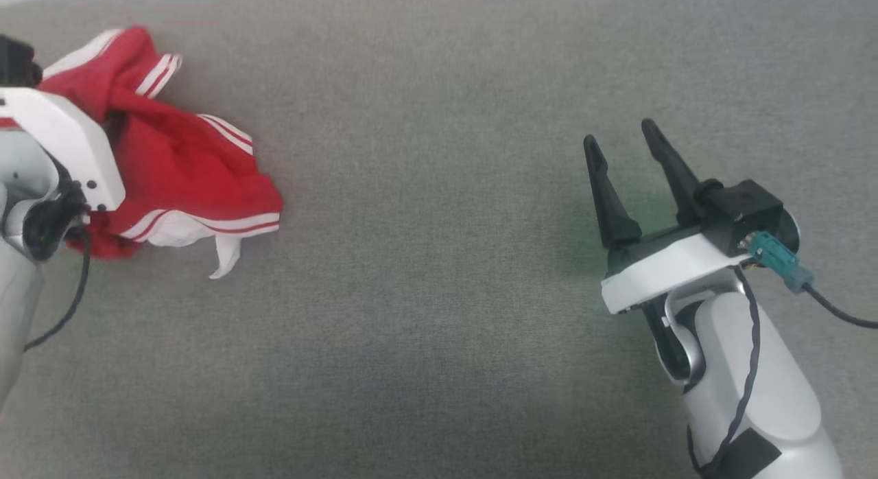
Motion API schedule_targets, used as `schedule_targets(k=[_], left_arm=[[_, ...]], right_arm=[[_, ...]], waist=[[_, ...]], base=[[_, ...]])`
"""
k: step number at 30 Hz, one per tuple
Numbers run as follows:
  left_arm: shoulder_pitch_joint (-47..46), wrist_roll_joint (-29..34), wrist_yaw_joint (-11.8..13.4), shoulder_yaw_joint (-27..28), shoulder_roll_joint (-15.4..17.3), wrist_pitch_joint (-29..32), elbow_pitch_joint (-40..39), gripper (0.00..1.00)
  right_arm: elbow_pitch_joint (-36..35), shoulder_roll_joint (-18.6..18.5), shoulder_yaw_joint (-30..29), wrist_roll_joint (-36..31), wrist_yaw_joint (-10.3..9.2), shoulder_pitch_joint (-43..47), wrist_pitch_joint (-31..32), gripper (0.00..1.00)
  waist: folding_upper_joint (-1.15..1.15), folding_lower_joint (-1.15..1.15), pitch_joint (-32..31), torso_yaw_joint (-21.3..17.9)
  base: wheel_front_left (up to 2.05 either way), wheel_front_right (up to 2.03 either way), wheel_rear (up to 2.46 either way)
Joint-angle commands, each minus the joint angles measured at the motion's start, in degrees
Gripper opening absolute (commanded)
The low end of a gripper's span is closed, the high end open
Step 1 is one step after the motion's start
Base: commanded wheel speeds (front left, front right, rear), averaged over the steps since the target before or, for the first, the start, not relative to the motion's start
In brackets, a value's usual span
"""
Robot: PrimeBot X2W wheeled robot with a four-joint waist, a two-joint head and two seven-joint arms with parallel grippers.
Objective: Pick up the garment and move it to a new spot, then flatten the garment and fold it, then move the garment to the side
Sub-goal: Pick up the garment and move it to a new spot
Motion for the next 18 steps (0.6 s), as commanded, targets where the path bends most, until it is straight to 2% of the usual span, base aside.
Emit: schedule_targets(k=[1,9,10,16,18], left_arm=[[-0.9,0.3,-0.1,-1.3,-0.1,-1.2,-1.7,0.00],[-6.5,1.3,-0.1,-12.9,0.1,-3.7,-15.1,0.00],[-6.5,1.3,-0.1,-12.9,0.1,-3.7,-15.1,0.00],[-12.4,0.3,-0.1,-24.7,-1.7,-4.1,-23.9,0.00],[-16.1,-0.1,0.0,-31.1,-2.7,-5.6,-26.3,0.00]], right_arm=[[0.0,0.3,-0.3,0.5,0.00,0.9,-0.1,1.00],[-1.4,0.7,-2.2,2.4,0.00,3.5,-0.1,1.00],[-1.4,0.7,-2.2,2.4,0.00,3.5,-0.1,1.00],[-3.1,0.7,-3.0,6.5,0.00,4.8,-0.1,1.00],[-3.7,0.7,-3.5,8.5,0.00,5.1,-0.1,1.00]], waist=[[0.00,0.00,-1.4,-1.2],[0.00,0.00,-1.6,-8.1],[0.00,0.00,-1.6,-8.1],[0.00,0.00,0.6,-14.7],[0.00,0.00,2.3,-18.0]], base=[[0.00,0.00,0.00],[0.00,0.00,0.00],[0.00,0.00,0.00],[0.00,0.00,0.00],[0.00,0.00,0.00]])
